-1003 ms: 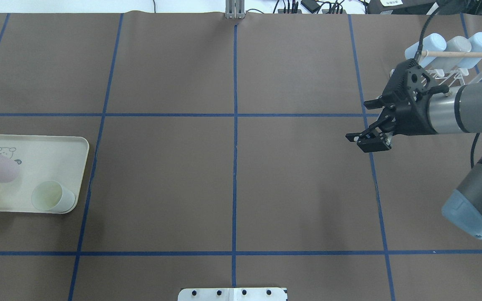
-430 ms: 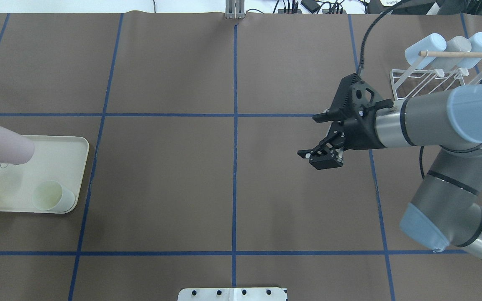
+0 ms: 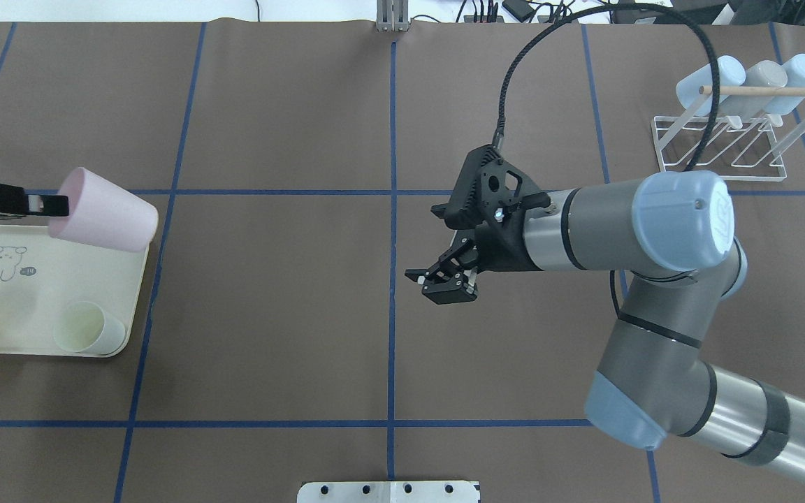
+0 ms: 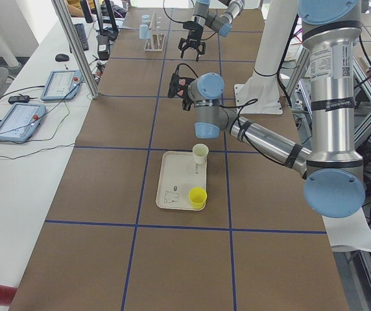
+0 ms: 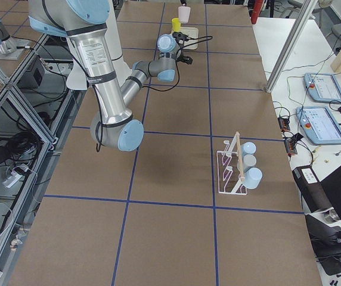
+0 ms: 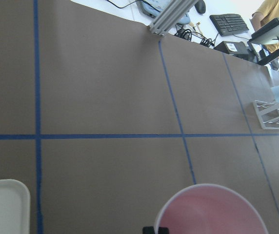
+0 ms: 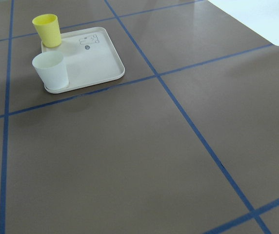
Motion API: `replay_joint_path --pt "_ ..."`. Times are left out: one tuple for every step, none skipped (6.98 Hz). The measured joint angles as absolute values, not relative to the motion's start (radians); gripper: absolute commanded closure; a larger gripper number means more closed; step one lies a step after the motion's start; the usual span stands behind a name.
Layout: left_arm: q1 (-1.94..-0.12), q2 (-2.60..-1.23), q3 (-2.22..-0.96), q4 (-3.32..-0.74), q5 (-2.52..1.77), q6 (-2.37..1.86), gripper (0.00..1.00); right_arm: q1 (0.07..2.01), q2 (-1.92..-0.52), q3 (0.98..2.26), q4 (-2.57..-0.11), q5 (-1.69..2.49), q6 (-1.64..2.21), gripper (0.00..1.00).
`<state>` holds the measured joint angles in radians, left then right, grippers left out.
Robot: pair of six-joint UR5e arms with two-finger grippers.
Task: Transfer IKEA cup to right arm and place on rack
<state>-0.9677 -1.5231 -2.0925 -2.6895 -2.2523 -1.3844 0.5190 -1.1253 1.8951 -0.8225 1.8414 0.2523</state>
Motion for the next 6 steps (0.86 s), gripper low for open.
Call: replay_joint_path --pt "-0.905 -1.593 -2.09 -2.687 -2.224 -1.452 1.0 0.489 -1.097 1.857 -0.764 1.801 0.251 0.01" --pt "-0.833 -1.641 -2.087 -2.685 -2.165 -1.496 1.0 0.469 -1.086 1.82 -0.688 1.772 0.249 0.01" --pt "-0.762 -1.683 -2.08 -2.669 -2.099 -1.519 1.0 0.458 -1.083 1.796 -0.632 1.755 0.247 0.01" --pt "-0.709 -1.728 -2.071 -2.638 -2.047 -1.529 1.0 0.452 -1.082 1.786 -0.599 1.745 0.245 0.01" --pt "-0.679 -1.761 -2.062 -2.615 -2.019 -1.532 1.0 0.446 -1.081 1.784 -0.582 1.74 0.244 0.01" --pt "-0.666 -1.783 -2.052 -2.604 -2.008 -1.533 1.0 0.44 -1.081 1.785 -0.575 1.739 0.243 0.01"
